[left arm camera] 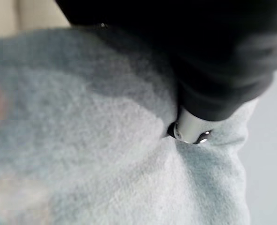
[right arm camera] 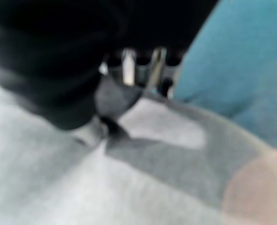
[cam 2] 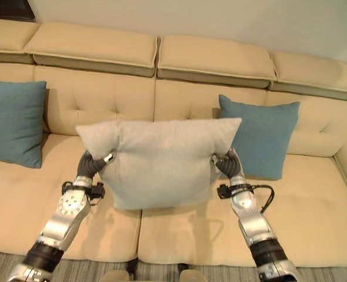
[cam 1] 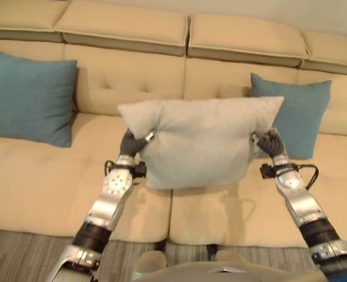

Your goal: Pick up all the scattered cushions and arrange them neatly on the sofa.

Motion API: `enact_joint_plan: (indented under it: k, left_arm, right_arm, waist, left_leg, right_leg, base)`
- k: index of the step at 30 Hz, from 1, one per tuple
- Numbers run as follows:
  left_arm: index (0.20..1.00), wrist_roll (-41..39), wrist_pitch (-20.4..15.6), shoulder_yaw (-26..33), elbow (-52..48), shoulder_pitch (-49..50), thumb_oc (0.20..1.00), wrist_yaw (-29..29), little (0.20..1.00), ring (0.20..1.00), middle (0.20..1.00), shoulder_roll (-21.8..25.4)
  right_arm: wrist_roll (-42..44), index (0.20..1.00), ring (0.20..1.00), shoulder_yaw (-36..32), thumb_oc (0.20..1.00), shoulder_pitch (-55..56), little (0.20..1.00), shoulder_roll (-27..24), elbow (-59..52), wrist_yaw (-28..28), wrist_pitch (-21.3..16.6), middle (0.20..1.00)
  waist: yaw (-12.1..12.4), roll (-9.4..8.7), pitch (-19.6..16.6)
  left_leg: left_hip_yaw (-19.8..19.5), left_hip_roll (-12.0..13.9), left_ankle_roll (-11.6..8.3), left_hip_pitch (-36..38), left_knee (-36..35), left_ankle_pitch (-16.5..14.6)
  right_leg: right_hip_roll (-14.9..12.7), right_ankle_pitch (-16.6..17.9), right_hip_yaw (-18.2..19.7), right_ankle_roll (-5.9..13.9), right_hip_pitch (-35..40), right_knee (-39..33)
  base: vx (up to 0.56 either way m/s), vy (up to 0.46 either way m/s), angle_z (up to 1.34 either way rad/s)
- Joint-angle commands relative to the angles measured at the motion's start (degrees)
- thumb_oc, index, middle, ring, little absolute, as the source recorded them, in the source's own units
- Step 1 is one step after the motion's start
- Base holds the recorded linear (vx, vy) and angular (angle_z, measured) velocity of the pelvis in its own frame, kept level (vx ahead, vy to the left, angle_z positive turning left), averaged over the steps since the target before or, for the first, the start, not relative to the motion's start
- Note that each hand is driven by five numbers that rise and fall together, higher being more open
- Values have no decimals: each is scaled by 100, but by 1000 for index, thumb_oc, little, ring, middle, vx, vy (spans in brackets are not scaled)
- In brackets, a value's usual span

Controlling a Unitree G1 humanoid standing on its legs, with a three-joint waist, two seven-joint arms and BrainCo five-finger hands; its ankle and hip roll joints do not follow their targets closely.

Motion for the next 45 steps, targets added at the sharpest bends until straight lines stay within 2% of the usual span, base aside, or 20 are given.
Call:
enact_joint_plan:
  k: [1, 4, 7, 10, 16, 21, 30, 39, 45]
  left_arm:
    - [200, -43, -671, -220, 58, -814, 200, 196, 200, 200, 200, 68]
    - [200, 39, -681, -466, 721, -1849, 200, 481, 200, 200, 200, 344]
    - [200, 30, -699, -618, 1099, -2385, 200, 605, 200, 200, 200, 400]
    - [200, -48, -715, -947, 1910, -3517, 200, 862, 200, 200, 200, 507]
    - [200, 37, -732, -1187, 2251, -4369, 200, 994, 200, 200, 200, 782]
    - [200, 48, -759, -1177, 2111, -4426, 200, 1048, 200, 200, 200, 894]
    - [200, 112, -707, -1116, 2199, -4222, 200, 1045, 200, 200, 200, 818]
    - [200, 112, -661, -1025, 2466, -4044, 200, 998, 200, 200, 200, 867]
    - [200, 6, -714, -1091, 2721, -4382, 200, 1059, 200, 200, 200, 938]
  right_arm:
    - [196, 200, 200, 207, 200, -762, 200, -79, -139, -208, -319, 200]
    - [387, 200, 200, 489, 200, -1691, 200, -167, 511, -466, -242, 200]
    - [519, 200, 200, 577, 200, -2114, 200, -234, 836, -558, -232, 200]
    - [773, 200, 200, 737, 200, -3025, 200, -223, 1497, -822, -235, 200]
    - [859, 200, 200, 1048, 200, -3733, 200, -276, 1870, -900, -254, 200]
    - [910, 200, 200, 1211, 200, -3951, 200, -305, 1861, -833, -275, 200]
    - [939, 200, 200, 1236, 200, -3977, 200, -259, 1975, -806, -286, 200]
    - [932, 200, 200, 1231, 200, -3997, 200, -207, 2351, -780, -264, 200]
    - [1015, 200, 200, 1211, 200, -4237, 200, -233, 2522, -867, -302, 200]
  waist:
    - [53, -75, -74]
    - [71, -71, 95]
    - [69, -55, 134]
    - [30, -18, 264]
    - [46, 9, 371]
    - [86, -12, 418]
    - [172, -21, 501]
    - [280, -19, 676]
    - [277, -56, 647]
  left_leg:
    - [336, 59, -38, -268, 861, -939]
    - [345, 60, -55, -879, 1163, -940]
    - [330, 48, -68, -1100, 1209, -903]
    - [297, 27, -79, -1405, 1242, -823]
    - [331, -8, -76, -1514, 1236, -810]
    - [330, -25, -76, -1530, 1259, -838]
    - [243, -46, -82, -1647, 1342, -863]
    - [135, -36, -106, -2020, 1469, -860]
    - [85, -61, -144, -2136, 1372, -768]
  right_leg:
    - [-91, -169, -84, 203, -368, 606]
    - [-85, -81, -70, 192, -891, 758]
    - [-96, -62, -77, 192, -1119, 822]
    - [-132, -16, -68, 203, -1424, 875]
    - [-152, 66, -40, 252, -1566, 864]
    - [-182, 114, -41, 290, -1563, 791]
    - [-197, 101, -131, 261, -1619, 799]
    - [-226, 97, -208, 233, -1896, 863]
    - [-217, 136, -242, 246, -1984, 810]
  base:
    - [-115, -36, 12]
    - [-134, -22, -1]
    - [-31, 2, -3]
    - [-17, 20, 2]
    - [10, 13, -1]
    - [45, 8, -6]
    - [7, -1, 2]
    - [1, -9, 7]
    - [7, -13, 7]
